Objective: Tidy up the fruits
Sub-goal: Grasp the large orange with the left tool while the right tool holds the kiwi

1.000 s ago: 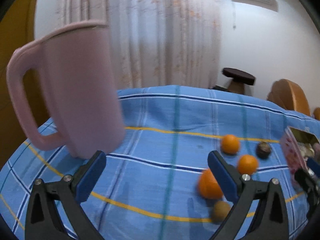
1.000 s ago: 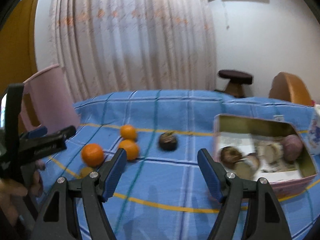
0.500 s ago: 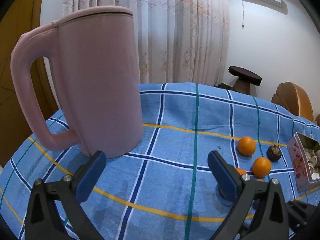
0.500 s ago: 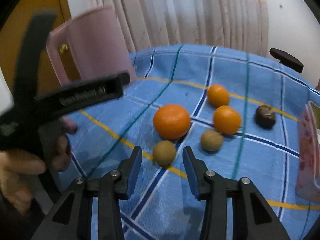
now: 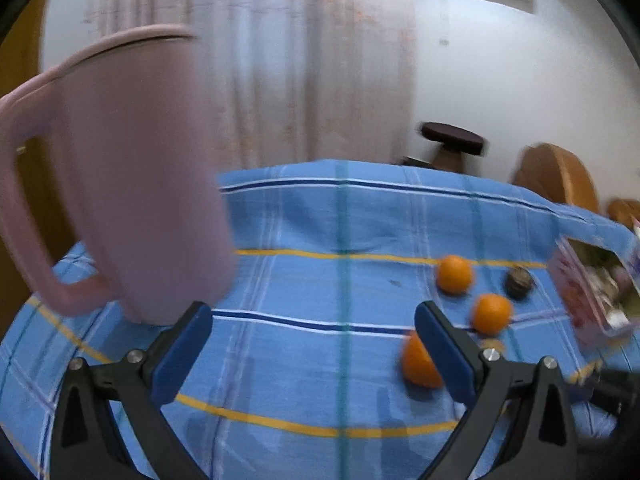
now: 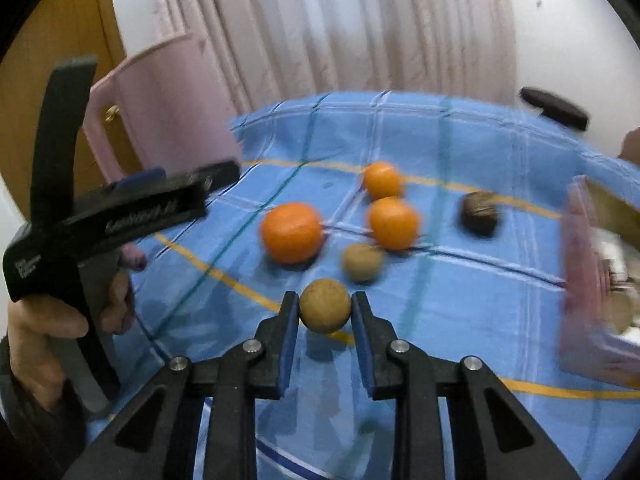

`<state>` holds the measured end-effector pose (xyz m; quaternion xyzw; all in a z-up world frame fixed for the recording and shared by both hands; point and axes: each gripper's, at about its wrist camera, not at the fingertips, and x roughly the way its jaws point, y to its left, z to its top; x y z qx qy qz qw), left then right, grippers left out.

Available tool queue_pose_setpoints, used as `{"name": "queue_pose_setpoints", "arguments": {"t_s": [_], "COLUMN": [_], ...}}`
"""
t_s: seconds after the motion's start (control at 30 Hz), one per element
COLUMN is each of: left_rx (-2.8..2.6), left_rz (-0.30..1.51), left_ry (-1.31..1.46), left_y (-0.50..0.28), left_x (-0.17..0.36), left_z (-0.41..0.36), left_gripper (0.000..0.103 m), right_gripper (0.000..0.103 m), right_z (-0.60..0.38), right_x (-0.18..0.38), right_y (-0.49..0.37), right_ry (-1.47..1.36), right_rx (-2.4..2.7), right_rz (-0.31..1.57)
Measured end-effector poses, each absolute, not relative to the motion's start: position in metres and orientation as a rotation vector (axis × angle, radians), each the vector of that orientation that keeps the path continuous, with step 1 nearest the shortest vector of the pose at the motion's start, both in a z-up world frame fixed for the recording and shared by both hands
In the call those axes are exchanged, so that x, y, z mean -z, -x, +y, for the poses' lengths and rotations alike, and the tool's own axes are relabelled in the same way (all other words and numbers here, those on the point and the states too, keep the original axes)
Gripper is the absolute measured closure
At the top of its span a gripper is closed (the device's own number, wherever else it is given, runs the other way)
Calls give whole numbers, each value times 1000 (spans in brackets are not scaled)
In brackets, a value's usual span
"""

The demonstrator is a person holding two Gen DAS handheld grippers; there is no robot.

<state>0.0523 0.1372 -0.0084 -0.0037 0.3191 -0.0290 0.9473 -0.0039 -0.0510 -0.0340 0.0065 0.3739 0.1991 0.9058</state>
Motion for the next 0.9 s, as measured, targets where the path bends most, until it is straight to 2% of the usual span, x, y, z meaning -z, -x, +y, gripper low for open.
{"name": "queue_pose_setpoints", "arguments": {"t_s": [0.27,0.53,0.57,0.67,0.9], "left_rx": [247,217,214,244,223], "left_rz": [735,892,887,884,862], "left_ry": [-65,-58,-58,-46,-7], "left_y": [-59,-88,-90,-91,-81], "left_x": [25,45,44,45,45], "left_z": [92,75,73,72,83], "left_gripper": [26,34,42,54,55], "right_gripper": [75,75,75,75,75], "right_z": [-106,-113,-112,-109,-108], "right_x": [25,19,19,22,20], "right_y": [5,7,7,4,5], "right_ry": [-70,-97,-95,-97,-99], "right_rx": [-319,-352,-355,-356,-358], "right_rz": [733,737,738,742,719]}}
